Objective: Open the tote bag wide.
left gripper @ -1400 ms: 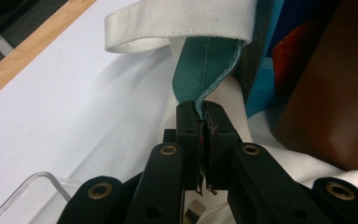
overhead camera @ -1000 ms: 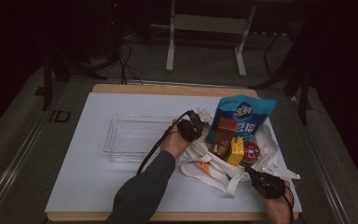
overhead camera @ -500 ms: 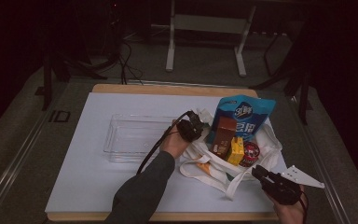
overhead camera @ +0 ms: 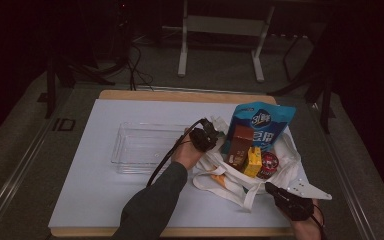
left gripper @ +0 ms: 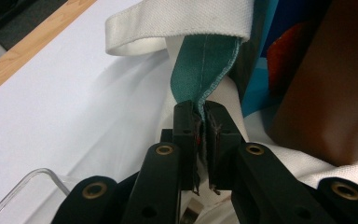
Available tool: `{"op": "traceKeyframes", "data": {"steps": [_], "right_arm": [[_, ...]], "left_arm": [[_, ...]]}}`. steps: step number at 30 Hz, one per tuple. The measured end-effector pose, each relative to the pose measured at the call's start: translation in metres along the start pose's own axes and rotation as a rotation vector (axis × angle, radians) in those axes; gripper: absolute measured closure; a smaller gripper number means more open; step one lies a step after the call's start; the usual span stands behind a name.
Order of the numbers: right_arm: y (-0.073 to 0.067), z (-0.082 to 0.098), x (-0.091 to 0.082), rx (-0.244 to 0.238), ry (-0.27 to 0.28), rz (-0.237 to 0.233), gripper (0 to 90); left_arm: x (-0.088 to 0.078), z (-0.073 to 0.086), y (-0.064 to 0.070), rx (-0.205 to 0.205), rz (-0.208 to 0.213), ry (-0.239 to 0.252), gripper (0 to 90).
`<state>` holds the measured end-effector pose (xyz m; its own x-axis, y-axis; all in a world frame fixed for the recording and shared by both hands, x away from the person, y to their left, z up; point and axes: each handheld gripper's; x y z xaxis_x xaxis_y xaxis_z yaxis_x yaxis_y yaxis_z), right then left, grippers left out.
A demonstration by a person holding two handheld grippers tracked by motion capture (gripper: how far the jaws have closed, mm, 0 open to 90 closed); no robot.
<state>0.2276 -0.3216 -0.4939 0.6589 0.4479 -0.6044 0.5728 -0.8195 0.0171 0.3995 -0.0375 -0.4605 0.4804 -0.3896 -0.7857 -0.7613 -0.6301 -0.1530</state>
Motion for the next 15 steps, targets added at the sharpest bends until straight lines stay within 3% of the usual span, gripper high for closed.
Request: {"op": "traceKeyframes", "data": {"steps": [8,15], "right_arm": [[0.004,0.01,0.016,0.03,-0.032,0.01,88.0],[0.005,0.012,0.019,0.057,-0.023,0.006,88.2]], "left_arm": [[-0.001,-0.001,0.001,-0.005,0.005,0.01,83.2],[-0.009,0.001,-0.001,-0.009,0.027,0.046,80.7]]}}
Point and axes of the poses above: each handheld gripper's, and its own axes: x roughly forward along the jaws, z roughly out of its underside, y roughly to its right, and after that the axes turned 5 degrees about -y, right-handed
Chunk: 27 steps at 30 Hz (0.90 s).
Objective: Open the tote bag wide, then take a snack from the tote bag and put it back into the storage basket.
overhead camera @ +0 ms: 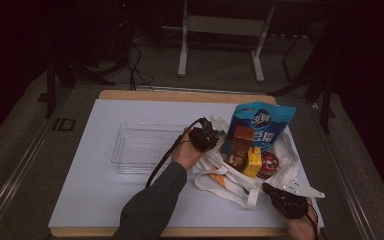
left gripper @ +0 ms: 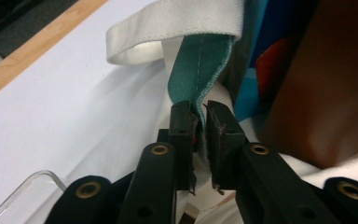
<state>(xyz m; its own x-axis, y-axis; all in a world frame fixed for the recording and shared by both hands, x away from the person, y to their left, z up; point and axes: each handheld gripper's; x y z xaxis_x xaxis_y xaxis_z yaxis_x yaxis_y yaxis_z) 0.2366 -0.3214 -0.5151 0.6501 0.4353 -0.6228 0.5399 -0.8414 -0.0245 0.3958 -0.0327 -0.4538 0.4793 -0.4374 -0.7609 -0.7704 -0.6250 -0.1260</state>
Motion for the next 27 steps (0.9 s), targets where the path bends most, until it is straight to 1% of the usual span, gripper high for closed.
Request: {"op": "traceKeyframes", "data": {"steps": [4,8,10,13,18,23,27], "right_arm": [[0.0,0.001,0.0,0.006,0.001,-0.003,88.2],[0.001,0.002,0.0,0.011,0.001,-0.004,88.1],[0.001,0.002,0.0,0.008,0.003,-0.003,88.1],[0.001,0.002,0.0,0.006,0.006,-0.005,88.1],[0.0,0.003,0.0,0.007,0.012,-0.005,88.1],[0.0,0.003,-0.001,0.004,0.012,-0.005,88.1],[0.0,0.003,-0.001,0.001,0.013,-0.004,88.1]], "left_arm": [[-0.007,0.0,0.001,0.007,0.002,0.027,78.6],[-0.014,0.0,0.002,0.006,0.024,0.059,72.2],[-0.018,0.0,0.002,0.016,0.035,0.078,67.7],[-0.024,0.0,0.003,0.02,0.048,0.102,64.3],[-0.034,-0.001,0.007,0.037,0.051,0.13,63.5],[-0.042,-0.002,0.012,0.054,0.065,0.161,63.4],[-0.043,-0.002,0.016,0.077,0.077,0.159,63.1]]}}
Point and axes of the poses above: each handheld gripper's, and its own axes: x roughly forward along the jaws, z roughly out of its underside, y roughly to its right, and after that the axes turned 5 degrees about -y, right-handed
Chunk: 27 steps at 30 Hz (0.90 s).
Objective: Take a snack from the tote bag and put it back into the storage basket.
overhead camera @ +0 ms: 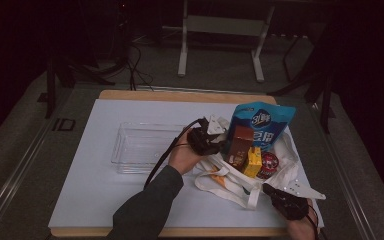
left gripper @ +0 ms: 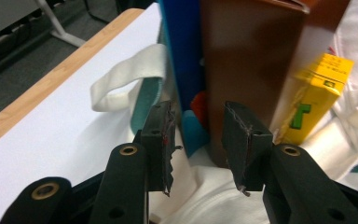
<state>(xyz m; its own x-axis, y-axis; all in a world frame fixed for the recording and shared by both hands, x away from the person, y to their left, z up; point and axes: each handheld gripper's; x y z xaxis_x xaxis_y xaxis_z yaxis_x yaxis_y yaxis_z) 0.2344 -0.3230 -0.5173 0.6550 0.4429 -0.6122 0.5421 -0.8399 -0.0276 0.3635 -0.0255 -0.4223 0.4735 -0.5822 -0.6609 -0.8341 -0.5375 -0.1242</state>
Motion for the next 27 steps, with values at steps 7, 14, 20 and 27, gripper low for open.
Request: {"op": "traceKeyframes", "data": {"steps": [7,14,20,27], "right_arm": [[0.001,0.001,0.0,0.0,0.007,-0.003,88.1],[0.002,0.002,0.0,0.015,0.012,-0.012,88.2],[0.002,0.003,0.0,0.016,0.015,-0.013,88.1],[0.002,0.003,0.001,0.014,0.017,-0.009,87.8]], "left_arm": [[0.004,0.006,0.009,0.031,0.037,-0.02,69.3],[0.015,0.009,0.02,0.082,0.056,-0.061,78.9],[0.018,0.009,0.025,0.094,0.102,-0.069,81.5],[0.02,0.009,0.022,0.097,0.135,-0.075,76.7]]}}
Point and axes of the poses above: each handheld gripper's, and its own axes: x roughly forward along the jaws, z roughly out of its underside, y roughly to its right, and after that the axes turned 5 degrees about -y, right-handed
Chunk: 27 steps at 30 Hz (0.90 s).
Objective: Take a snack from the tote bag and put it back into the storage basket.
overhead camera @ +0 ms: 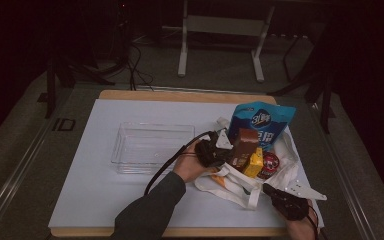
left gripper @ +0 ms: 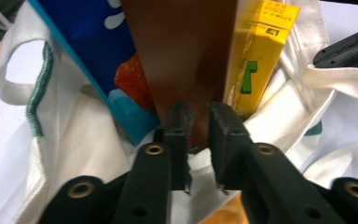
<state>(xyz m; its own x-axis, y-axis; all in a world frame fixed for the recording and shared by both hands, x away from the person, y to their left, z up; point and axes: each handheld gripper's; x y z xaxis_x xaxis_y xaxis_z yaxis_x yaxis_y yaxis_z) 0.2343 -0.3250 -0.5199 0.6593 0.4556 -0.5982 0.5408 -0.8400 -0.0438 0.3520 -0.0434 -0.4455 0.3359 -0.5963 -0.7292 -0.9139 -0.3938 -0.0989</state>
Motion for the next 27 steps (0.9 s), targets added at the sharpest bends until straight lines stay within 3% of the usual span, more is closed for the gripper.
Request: {"op": "traceKeyframes", "data": {"steps": [8,13,17,23,27], "right_arm": [[0.001,0.0,0.0,0.001,-0.001,-0.003,87.3],[0.001,0.0,0.0,0.003,-0.001,-0.004,87.2],[0.0,0.0,0.0,0.002,-0.002,-0.002,87.2],[0.001,0.0,0.0,0.003,-0.001,-0.006,87.2],[0.001,0.0,0.0,0.003,-0.001,-0.008,87.2]], "left_arm": [[-0.002,0.0,-0.01,-0.005,-0.004,-0.011,58.8],[-0.008,-0.002,-0.015,0.003,0.036,0.011,50.2],[-0.017,-0.01,-0.018,-0.006,0.06,0.074,44.3],[-0.021,-0.022,-0.026,-0.015,0.12,0.126,35.0],[-0.02,-0.027,-0.03,-0.006,0.135,0.142,30.9]]}}
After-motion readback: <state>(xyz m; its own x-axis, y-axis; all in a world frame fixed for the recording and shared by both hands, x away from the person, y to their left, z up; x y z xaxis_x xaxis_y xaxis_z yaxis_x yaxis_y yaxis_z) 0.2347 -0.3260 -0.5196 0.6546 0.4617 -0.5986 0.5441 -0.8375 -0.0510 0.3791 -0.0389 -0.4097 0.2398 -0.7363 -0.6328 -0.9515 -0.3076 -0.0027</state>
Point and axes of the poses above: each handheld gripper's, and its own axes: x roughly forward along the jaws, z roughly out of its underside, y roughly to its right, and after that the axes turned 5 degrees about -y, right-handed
